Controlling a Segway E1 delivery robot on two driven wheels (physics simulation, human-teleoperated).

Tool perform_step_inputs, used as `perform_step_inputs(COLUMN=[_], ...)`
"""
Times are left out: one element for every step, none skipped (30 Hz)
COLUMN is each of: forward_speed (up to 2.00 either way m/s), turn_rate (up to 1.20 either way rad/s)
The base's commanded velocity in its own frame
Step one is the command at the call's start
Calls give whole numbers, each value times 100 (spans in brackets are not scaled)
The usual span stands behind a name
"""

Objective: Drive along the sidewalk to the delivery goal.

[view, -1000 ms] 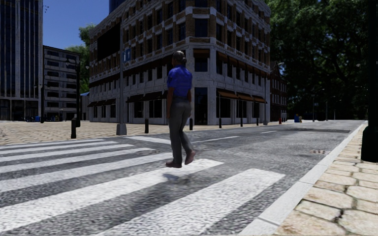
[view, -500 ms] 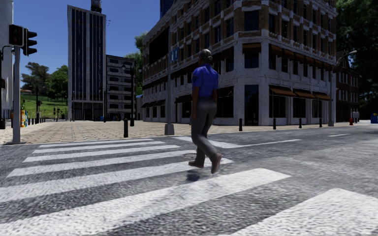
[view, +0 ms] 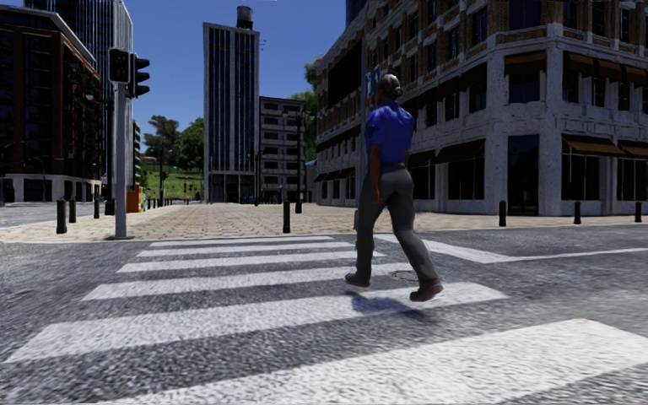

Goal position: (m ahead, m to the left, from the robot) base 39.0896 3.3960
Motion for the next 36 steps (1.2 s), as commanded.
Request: perform_step_inputs(forward_speed=[101, 101, 101, 101, 101, 101, 101, 101, 101, 101, 101, 101, 101, 101, 101, 101, 101, 101, 101, 101, 101, 101, 101, 101, 101, 101, 101, 101, 101, 101, 101, 101, 101, 101, 101, 101], turn_rate=[62, 62, 62, 62, 62, 62, 62, 62, 62, 62, 62, 62, 62, 62, 62, 62, 62, 62, 62, 59, 46, 39, 39, 0, 0, 0, 0, 0, 0, 0, 0, 0, 0, 0, 0, 0])
